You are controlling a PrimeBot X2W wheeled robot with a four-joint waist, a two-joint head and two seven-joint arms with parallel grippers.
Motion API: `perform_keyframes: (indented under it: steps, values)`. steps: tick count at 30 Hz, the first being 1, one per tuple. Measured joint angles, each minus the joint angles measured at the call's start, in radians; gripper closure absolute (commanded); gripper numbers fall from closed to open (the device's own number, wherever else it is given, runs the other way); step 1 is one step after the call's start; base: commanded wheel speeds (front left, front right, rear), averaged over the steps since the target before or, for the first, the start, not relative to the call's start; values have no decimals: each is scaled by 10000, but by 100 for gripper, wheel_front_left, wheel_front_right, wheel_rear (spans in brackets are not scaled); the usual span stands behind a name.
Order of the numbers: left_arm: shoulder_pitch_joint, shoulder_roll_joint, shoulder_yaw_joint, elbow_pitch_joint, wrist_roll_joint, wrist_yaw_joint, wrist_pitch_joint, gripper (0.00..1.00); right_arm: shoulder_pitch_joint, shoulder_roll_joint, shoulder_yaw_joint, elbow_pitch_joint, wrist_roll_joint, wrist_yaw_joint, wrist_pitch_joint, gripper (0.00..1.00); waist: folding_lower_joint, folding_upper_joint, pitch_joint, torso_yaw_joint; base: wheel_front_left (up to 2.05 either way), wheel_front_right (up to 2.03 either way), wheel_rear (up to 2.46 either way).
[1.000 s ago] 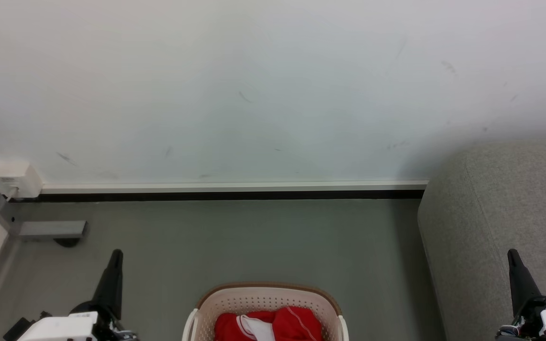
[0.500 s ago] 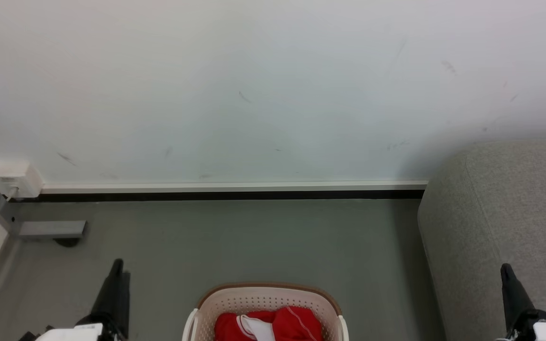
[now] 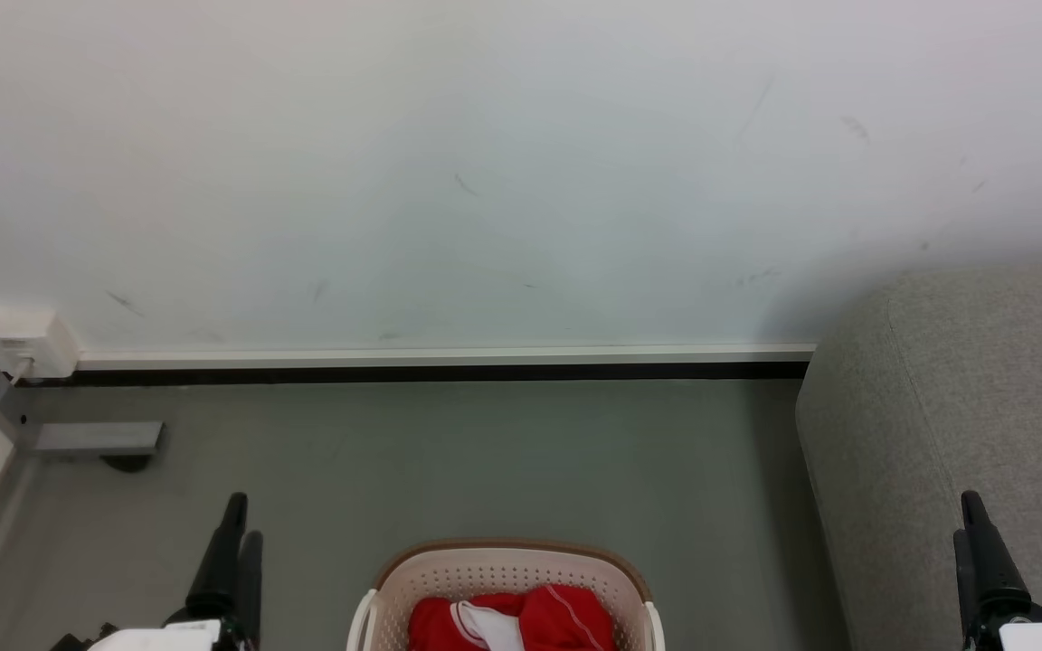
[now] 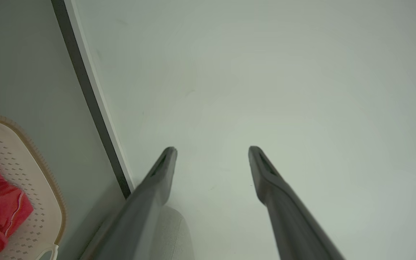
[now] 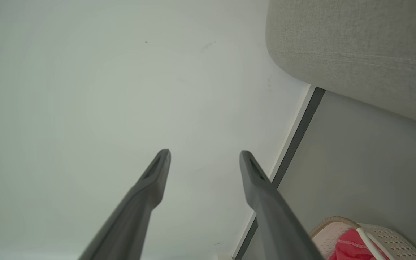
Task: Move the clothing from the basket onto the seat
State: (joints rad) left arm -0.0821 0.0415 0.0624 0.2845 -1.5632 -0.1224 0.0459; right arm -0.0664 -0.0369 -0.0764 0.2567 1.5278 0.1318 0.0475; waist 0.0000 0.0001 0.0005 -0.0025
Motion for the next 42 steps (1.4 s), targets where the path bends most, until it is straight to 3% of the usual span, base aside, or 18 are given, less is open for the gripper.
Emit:
perform_keyframes:
  steps: [6,14,27,42]
  values:
    - [-1,0,-19,-19,901,134,-226,0,84,-4,33,-278,-1283,0,-261,0,0,0,13,-6,0,0,0]
    - [2,4,-230,-314,2589,673,-577,0,275,-82,213,-677,-3471,0,-585,0,0,0,22,-10,0,0,0]
    - [70,8,-849,-437,5829,1304,-1026,0,459,-255,550,-1087,-6312,0,-1035,0,0,0,71,-17,0,0,0]
    - [87,13,-1269,-727,8339,1425,-1498,0,553,-224,623,-1141,-8452,0,-1540,0,0,0,111,62,0,0,0]
